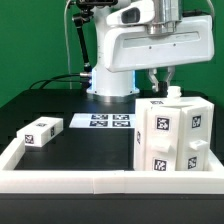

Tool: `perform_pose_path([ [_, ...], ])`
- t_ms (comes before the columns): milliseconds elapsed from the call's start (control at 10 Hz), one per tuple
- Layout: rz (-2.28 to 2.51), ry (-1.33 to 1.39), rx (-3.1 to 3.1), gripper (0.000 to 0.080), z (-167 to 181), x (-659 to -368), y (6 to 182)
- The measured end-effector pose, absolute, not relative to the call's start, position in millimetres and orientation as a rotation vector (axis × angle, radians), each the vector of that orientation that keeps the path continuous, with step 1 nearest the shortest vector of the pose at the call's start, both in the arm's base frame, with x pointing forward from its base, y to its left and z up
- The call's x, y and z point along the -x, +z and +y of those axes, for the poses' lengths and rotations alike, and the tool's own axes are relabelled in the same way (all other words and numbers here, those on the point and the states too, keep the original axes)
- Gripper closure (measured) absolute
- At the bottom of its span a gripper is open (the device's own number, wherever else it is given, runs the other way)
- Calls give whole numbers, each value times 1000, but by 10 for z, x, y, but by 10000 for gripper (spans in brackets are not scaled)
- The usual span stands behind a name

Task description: Assemble cabinet

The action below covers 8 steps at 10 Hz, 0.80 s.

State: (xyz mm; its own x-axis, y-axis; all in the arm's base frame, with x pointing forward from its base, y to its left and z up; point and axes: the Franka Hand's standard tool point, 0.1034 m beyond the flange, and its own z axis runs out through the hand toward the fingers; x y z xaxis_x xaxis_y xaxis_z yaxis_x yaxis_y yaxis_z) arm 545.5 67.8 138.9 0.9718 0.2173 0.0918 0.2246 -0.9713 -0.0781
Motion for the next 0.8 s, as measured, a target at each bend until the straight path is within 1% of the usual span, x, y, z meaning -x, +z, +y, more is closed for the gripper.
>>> perform_pose_path([
  [200, -333, -116, 3027, 797, 709, -5559, 1413],
  [300, -336, -118, 3027, 797, 707, -5553, 1407],
  [400, -336, -116, 3027, 676, 708, -5548, 1399],
  [500, -335, -116, 3027, 537, 712, -5530, 1375],
  [600, -332, -136, 3030, 537, 708, -5390, 1233],
  [700, -352, -118, 3037, 360, 628, -5130, 1076],
  [800, -372, -96, 3046, 178, 481, -4939, 1012],
])
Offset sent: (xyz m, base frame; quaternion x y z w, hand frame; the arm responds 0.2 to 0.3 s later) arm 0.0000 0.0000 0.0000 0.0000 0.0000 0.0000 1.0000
